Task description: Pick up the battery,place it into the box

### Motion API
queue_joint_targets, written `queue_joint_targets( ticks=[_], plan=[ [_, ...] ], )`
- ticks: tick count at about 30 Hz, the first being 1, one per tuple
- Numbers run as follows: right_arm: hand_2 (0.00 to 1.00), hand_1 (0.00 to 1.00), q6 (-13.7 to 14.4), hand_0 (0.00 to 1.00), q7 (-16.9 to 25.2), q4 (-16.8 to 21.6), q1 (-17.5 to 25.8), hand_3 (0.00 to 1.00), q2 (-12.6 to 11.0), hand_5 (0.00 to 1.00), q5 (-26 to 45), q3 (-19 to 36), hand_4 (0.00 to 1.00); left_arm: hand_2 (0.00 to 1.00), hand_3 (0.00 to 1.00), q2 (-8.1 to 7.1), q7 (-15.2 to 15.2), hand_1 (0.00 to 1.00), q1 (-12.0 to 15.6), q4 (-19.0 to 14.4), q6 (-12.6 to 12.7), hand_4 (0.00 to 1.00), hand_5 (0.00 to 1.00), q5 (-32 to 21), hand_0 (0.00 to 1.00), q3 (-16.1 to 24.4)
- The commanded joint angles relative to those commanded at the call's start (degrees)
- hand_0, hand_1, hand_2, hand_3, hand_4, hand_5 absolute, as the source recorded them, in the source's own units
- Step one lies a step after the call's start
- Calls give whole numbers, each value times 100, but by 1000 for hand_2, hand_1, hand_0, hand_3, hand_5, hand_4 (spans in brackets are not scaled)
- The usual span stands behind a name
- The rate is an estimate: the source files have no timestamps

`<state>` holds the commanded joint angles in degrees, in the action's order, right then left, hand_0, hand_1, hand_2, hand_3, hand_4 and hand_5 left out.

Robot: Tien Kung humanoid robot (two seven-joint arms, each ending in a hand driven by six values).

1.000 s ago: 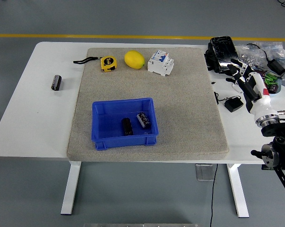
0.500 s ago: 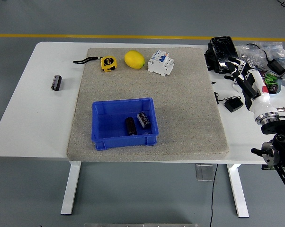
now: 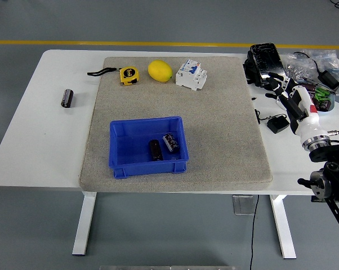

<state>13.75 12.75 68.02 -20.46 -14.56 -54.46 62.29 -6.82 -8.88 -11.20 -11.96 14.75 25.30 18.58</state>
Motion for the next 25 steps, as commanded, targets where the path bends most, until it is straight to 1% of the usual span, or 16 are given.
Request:
queue_joint_targets(
  ticks=[4,9,10,12,13,15,19,22,25],
  plan=[
    [751,718,1,733,5,-12,7,720,11,707,7,-8,998,758,619,-2,-25,703,9,-5,-10,628,494,72,713,29],
    [747,708,-8,731,-1,-27,-6,719,10,707,22,-28,998,757,618,-1,-3,702,10,0,-6,628,494,9,713,-2],
    [747,708,18,731,7,-22,-13,719,12,707,35,-36,998,757,618,0,-7,702,4,-1,-8,628,494,23,713,-1],
    [747,708,157,731,25,-14,-20,719,14,707,72,-49,998,757,618,-2,8,702,-1,-3,-5,628,494,-36,713,-35],
    [731,682,210,721,35,-19,-22,678,15,702,88,-50,998,756,617,-3,20,702,-2,-3,-1,628,494,-81,713,-58],
    [731,682,257,721,63,-42,-30,678,17,702,154,-53,998,756,617,-3,36,702,-9,0,6,628,494,-140,713,-88],
    [730,685,217,722,44,-34,-29,678,6,696,141,-65,998,756,617,0,26,702,-24,-2,1,628,493,-115,713,-77],
    [730,685,209,722,5,-56,-24,678,5,696,105,-67,998,756,617,-7,65,702,-34,1,12,628,493,-249,713,-140],
    [730,685,181,722,-24,-67,-51,678,11,696,65,-93,998,756,617,-6,65,702,-49,2,15,628,493,-247,713,-145]
  ],
)
